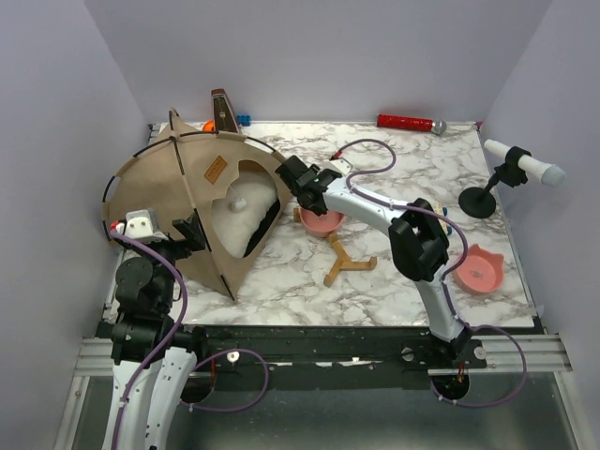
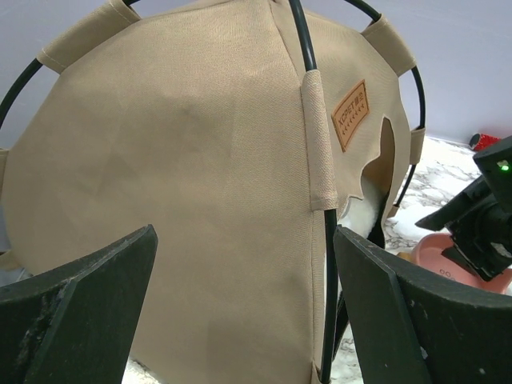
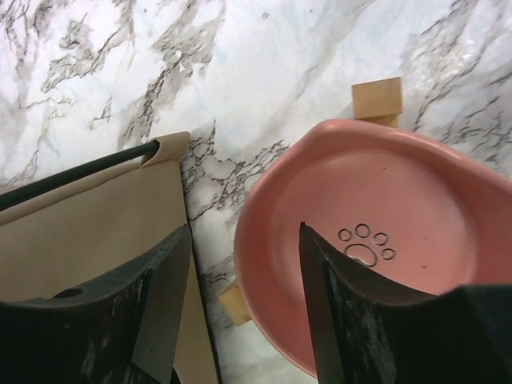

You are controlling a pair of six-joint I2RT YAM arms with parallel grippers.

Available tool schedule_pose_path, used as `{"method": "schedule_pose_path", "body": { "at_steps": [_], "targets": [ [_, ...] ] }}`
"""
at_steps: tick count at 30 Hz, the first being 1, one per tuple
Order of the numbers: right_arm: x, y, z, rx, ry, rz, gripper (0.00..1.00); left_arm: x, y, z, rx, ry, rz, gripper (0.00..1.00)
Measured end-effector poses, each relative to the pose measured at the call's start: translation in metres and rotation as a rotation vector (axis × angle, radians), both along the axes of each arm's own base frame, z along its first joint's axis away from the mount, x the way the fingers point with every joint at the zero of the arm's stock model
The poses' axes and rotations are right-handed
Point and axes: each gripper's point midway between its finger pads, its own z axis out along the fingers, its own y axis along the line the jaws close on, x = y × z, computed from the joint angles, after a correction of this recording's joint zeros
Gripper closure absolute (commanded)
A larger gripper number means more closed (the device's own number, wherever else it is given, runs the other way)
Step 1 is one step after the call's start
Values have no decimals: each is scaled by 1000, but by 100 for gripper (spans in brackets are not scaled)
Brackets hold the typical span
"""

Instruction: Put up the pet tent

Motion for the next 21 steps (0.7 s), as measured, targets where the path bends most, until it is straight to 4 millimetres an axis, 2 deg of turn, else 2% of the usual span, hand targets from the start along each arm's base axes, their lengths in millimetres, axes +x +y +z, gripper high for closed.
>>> {"method": "schedule_pose_path", "body": {
  "at_steps": [3,6,8,10,13,15,17,19,21],
  "targets": [
    [-7,-10,4,-38,-10,42,34,0,0,0,2,0,1,1],
    [-10,-14,24,-34,-49,75,33,0,0,0,4,0,1,1],
    [-15,-22,39,-50,-77,110,27,0,1,0,6,1,2,1],
    [-22,-34,58,-77,-116,142,20,0,1,0,9,1,3,1],
    [-32,-56,84,-120,-171,165,20,0,1,0,13,1,4,1],
    [-41,-76,91,-150,-181,175,20,0,1,0,15,0,5,1],
    [-52,-103,90,-172,-168,165,20,-1,2,1,16,-3,6,1],
    [-59,-141,82,-189,-129,126,20,-2,2,1,16,-6,8,1],
    [-65,-189,68,-195,-71,60,20,-2,2,1,16,-7,9,1]
  ]
}}
